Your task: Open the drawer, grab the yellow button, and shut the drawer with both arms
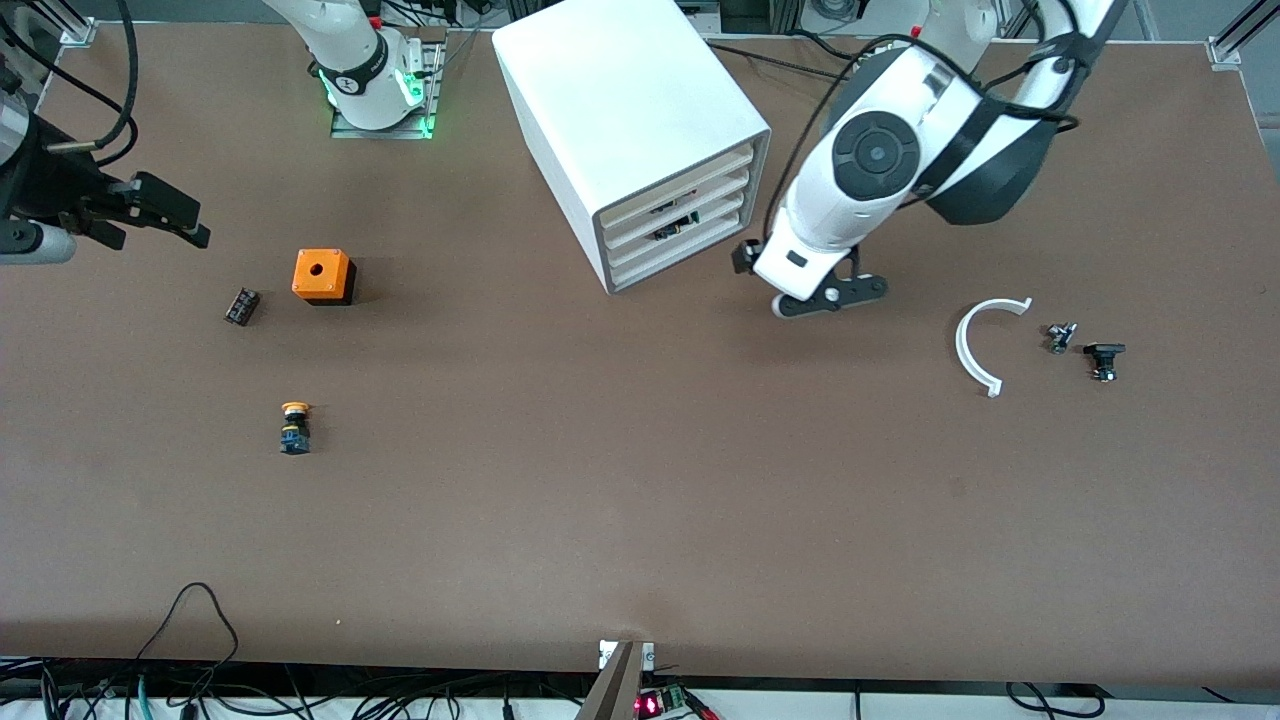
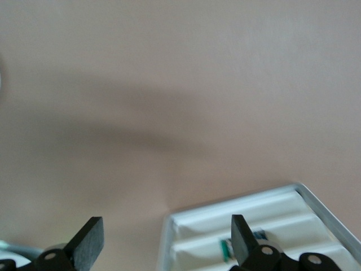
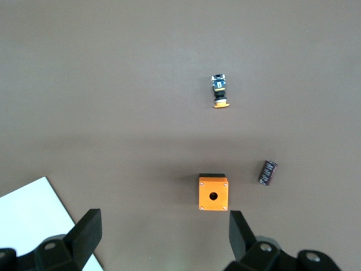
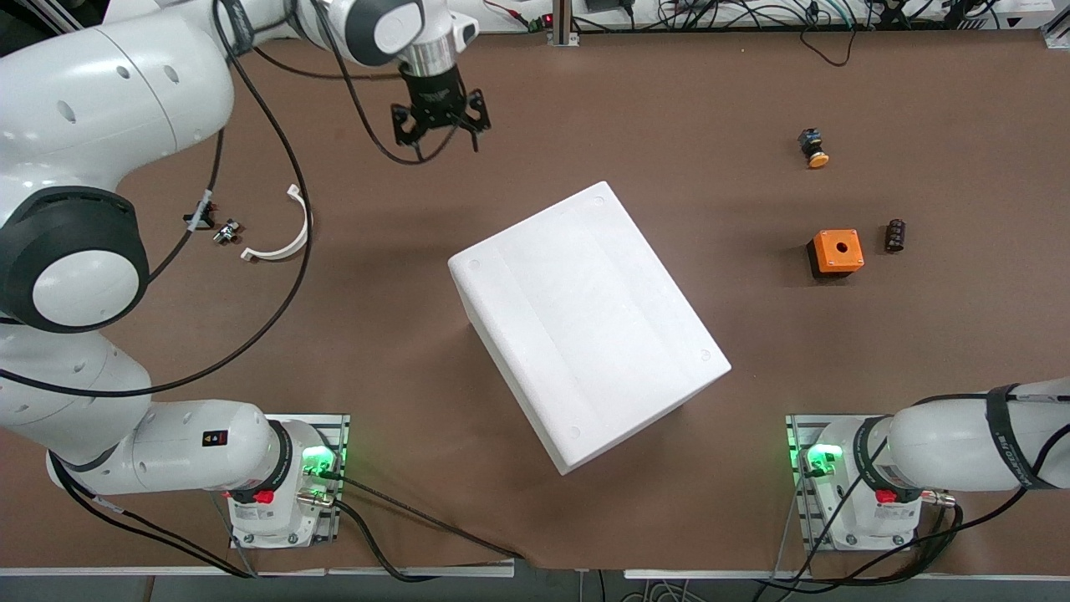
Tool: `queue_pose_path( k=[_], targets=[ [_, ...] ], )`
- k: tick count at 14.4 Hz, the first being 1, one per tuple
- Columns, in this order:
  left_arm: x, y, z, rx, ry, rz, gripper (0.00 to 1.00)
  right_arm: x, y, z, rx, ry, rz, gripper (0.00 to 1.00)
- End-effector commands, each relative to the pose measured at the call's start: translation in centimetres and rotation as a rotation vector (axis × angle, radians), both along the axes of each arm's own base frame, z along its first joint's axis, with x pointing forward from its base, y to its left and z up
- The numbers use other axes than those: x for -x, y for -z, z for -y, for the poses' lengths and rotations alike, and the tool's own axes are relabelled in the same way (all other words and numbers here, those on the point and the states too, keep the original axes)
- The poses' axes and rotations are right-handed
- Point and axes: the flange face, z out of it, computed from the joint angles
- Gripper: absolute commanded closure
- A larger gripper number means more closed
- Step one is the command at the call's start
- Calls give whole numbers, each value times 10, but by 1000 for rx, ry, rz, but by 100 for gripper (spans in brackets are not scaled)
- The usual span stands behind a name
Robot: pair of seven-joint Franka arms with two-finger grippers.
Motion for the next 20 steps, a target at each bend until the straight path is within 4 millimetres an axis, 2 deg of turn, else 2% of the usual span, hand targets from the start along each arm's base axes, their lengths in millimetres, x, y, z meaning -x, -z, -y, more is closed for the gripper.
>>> queue_pose_path(
  k=[1, 3, 6, 7, 9, 10, 11, 13, 14, 15, 16, 17, 18, 20],
  targets=[
    [-20, -28, -29, -10, 136, 55, 1, 22, 6, 2, 46, 10, 10, 0],
    [-26, -34, -40, -2, 241, 56, 1, 22, 17, 5, 45, 12, 28, 0],
    [-44, -85, -65, -17, 382, 95, 1, 21, 21, 4, 45, 7, 36, 0],
    [-50, -96, -80, 0, 425, 111, 1, 18, 20, 3, 44, -2, 39, 0],
    [-52, -110, -104, -12, 484, 134, 0, 8, 14, 3, 42, 1, 48, 0],
    [-53, -117, -127, -6, 469, 140, 0, 4, 12, 3, 42, 0, 48, 0],
    [-52, -124, -139, 17, 489, 145, 0, 4, 10, 0, 43, -5, 51, 0],
    [-53, -133, -184, 39, 525, 161, 0, 4, 5, -2, 35, -3, 58, 0],
    [-51, -133, -208, 45, 518, 187, 0, 3, -3, -3, 34, -4, 75, 0],
    [-43, -140, -230, 28, 485, 239, 0, 2, -5, -2, 32, -5, 78, 0],
    [-33, -145, -243, 13, 463, 299, 0, 0, -2, -1, 34, -16, 79, 0],
    [-23, -144, -251, 5, 450, 323, 0, -2, -1, -3, 35, -16, 79, 0],
    [-19, -141, -249, 6, 453, 316, 0, -3, -3, -3, 36, -16, 85, 0],
    [-19, -141, -251, 5, 418, 304, 0, -4, -2, -3, 36, -13, 82, 0]
  ],
)
